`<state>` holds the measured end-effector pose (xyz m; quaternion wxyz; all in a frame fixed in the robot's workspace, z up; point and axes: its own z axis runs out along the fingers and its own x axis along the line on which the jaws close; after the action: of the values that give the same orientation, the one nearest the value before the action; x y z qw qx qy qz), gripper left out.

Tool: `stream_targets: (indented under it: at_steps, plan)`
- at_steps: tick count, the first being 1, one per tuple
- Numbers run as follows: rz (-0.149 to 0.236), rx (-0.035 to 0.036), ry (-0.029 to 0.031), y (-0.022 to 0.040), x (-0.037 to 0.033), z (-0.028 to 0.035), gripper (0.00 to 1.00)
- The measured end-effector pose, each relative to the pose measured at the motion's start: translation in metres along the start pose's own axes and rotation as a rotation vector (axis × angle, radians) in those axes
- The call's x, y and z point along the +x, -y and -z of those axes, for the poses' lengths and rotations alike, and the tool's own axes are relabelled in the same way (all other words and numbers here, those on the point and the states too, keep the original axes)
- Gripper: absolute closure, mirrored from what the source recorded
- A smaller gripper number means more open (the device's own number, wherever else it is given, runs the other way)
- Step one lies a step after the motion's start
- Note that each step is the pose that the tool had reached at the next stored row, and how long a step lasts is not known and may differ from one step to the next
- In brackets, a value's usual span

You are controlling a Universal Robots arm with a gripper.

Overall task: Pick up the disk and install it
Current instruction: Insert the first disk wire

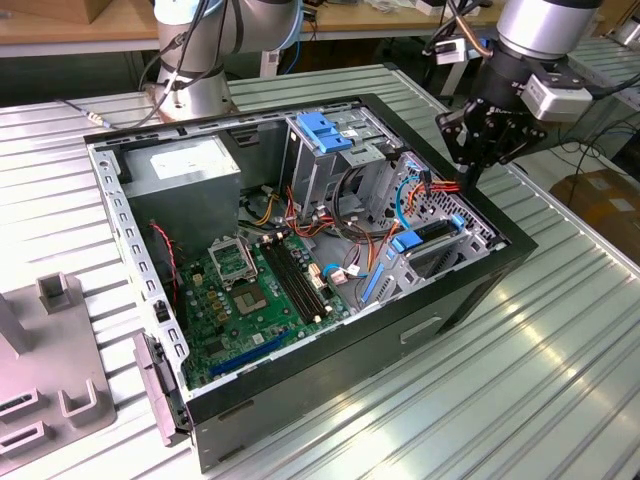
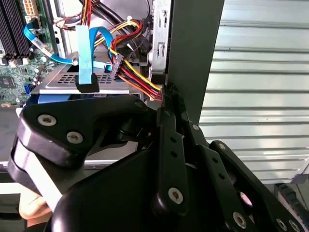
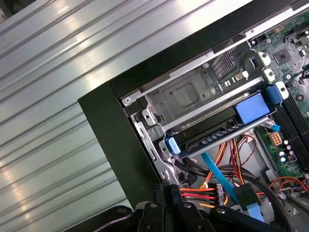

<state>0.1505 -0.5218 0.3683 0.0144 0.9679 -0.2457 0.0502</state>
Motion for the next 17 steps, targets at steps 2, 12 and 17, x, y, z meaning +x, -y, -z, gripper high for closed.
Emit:
stream_targets:
  at_steps: [2,12,17]
  plan:
    - [-0.014,-0.0014,0.0001,0.0000,0.0000,0.0000,0.84]
    - [-0.128,-0.0133,0.0004,0.0000,0.0000,-0.0006,0.84]
    - [-0.200,-0.0209,0.0007,0.0000,-0.0001,-0.0011,0.84]
